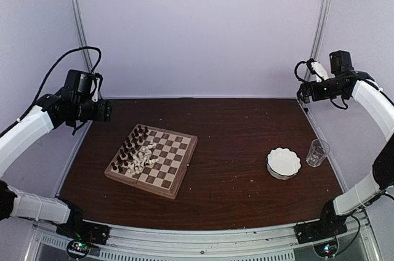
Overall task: Set up the chess pieces on the board
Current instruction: Move the chessboard to the center of the board.
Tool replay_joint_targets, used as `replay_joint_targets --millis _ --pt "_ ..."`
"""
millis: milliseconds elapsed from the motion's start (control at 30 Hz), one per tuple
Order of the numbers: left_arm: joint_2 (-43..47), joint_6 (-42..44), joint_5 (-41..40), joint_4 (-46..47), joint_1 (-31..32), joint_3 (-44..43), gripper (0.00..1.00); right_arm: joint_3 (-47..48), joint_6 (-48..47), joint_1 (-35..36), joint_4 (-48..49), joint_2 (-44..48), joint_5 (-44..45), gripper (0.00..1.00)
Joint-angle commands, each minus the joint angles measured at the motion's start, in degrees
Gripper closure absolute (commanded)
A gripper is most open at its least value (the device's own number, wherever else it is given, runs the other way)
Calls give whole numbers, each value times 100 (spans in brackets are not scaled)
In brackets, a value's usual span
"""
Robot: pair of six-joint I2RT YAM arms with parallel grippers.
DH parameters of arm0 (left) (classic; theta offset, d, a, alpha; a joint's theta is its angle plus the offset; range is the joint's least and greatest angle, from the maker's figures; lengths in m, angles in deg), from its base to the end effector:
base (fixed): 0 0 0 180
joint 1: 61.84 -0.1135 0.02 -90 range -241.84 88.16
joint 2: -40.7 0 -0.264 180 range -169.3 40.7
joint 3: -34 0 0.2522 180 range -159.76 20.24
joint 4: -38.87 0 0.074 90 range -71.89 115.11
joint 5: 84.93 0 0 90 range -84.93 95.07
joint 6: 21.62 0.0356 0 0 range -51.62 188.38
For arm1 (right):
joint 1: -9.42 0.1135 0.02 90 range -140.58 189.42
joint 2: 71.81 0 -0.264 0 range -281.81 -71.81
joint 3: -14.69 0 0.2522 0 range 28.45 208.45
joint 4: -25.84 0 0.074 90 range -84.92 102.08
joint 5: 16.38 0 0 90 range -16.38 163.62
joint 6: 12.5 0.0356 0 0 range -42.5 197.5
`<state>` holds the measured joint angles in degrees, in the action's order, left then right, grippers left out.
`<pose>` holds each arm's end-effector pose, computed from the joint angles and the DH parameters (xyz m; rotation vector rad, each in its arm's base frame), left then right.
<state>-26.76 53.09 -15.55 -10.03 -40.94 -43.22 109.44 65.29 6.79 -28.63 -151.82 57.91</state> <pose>0.2386 -0.0777 0.3323 -0.0822 2.2018 0.0554 0.3015 -0.0042 0.3685 -0.3307 2.2144 0.1703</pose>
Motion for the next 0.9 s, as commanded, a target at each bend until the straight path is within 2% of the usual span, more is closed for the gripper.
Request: replay_joint_targets --millis 0,133,267,467,600,733,867 --pt "524 -365 215 -261 -103 27 25 -120 -45 66 340 -167 -369 2" --pt "994 -544 558 -864 -140 -148 33 27 -220 130 298 -604 -1345 1" --pt "1462 -1068 1004 -1649 -158 -25 49 586 -451 495 -44 -1274 -1842 6" --pt "2608 -2011 1645 -2184 -168 994 73 1239 -799 1318 -88 -2112 -1559 18" --pt "3057 -2484 2131 -2464 -174 1635 96 1816 -1037 1840 -430 -2674 -1291 24" --pt "3029 -2829 2426 -2540 -179 2151 100 2434 -1161 2320 -729 -3376 -1193 34" --pt "2467 -3145 2510 -2342 -182 2474 95 2946 -941 2683 -740 -4032 -1276 43"
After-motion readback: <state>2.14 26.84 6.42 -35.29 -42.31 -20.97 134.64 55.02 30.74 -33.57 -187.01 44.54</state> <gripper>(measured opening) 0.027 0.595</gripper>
